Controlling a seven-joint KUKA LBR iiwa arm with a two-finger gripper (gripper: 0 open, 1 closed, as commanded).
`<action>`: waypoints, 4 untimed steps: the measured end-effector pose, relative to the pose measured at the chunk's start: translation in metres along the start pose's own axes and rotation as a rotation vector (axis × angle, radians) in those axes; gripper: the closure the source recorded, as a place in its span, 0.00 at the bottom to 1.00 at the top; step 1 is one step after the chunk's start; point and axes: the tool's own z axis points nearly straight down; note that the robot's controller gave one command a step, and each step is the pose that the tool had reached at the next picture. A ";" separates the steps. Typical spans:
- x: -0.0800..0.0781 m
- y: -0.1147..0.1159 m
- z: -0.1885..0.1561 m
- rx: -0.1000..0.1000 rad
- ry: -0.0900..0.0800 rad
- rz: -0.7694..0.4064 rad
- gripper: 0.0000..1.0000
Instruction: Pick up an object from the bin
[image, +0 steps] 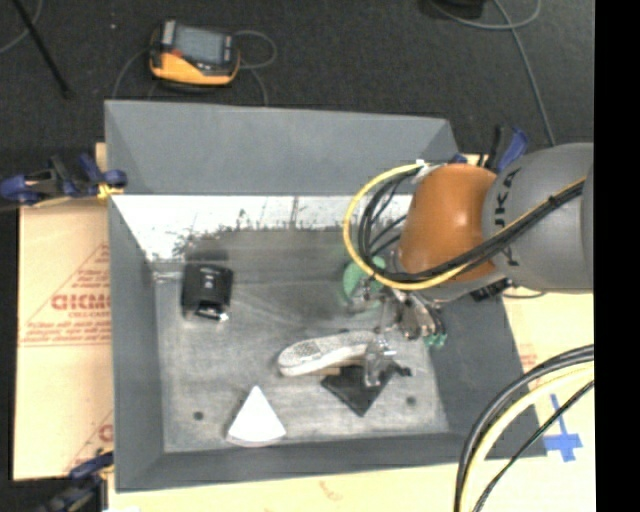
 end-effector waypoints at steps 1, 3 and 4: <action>0.004 0.009 -0.022 0.002 -0.005 -0.018 0.00; -0.008 0.036 0.042 0.002 -0.004 0.240 1.00; -0.008 0.038 0.040 0.001 -0.004 0.264 1.00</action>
Offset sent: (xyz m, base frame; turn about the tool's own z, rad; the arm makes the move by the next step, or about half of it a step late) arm -0.0004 0.0350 -0.0402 0.0572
